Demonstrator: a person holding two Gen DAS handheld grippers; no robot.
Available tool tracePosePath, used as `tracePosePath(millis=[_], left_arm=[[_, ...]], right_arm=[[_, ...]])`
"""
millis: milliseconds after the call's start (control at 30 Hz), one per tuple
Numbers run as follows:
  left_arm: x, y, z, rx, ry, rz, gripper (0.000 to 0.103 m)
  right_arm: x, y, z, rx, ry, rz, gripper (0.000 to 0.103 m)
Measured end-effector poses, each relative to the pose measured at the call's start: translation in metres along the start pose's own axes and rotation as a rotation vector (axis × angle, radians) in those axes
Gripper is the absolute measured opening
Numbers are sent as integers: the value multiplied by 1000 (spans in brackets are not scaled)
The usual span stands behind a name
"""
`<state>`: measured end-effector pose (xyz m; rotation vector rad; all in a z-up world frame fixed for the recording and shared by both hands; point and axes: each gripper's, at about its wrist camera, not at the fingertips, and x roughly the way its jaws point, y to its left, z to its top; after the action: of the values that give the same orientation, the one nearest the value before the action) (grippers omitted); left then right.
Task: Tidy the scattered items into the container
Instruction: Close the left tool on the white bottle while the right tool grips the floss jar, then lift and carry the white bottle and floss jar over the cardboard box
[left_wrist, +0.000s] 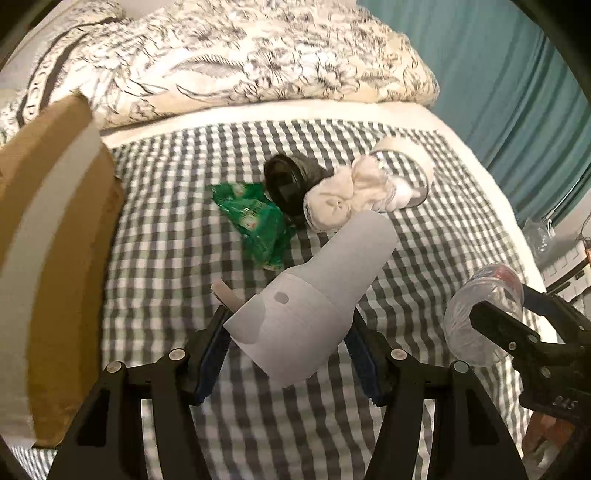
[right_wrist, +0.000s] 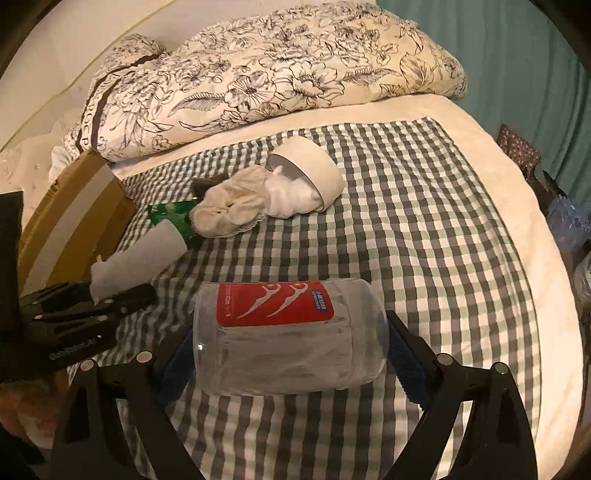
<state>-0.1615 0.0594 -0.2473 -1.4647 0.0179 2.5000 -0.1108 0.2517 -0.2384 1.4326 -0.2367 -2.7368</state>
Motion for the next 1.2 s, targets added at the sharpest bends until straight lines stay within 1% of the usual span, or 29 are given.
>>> tracePosePath(millis=[200, 500, 667, 833, 1033, 1100, 1200], left_arm=[[-45, 10, -5, -17, -60, 5, 62], [-122, 26, -15, -46, -173, 34, 62], [-161, 40, -21, -50, -237, 81, 62], [-196, 55, -26, -71, -304, 121, 62], [-223, 67, -30, -75, -356, 156, 62], [-228, 72, -31, -77, -369, 175, 62], [-237, 83, -35, -100, -386, 173, 62]], right_arm=[[-33, 17, -6, -16, -42, 4, 91], [-88, 51, -7, -64, -135, 5, 91], [-107, 68, -11, -55, -188, 19, 91], [-127, 90, -11, -89, -226, 36, 91], [-147, 112, -11, -128, -267, 52, 91], [-148, 120, -11, -142, -268, 52, 91], [-147, 131, -13, -160, -258, 48, 91]])
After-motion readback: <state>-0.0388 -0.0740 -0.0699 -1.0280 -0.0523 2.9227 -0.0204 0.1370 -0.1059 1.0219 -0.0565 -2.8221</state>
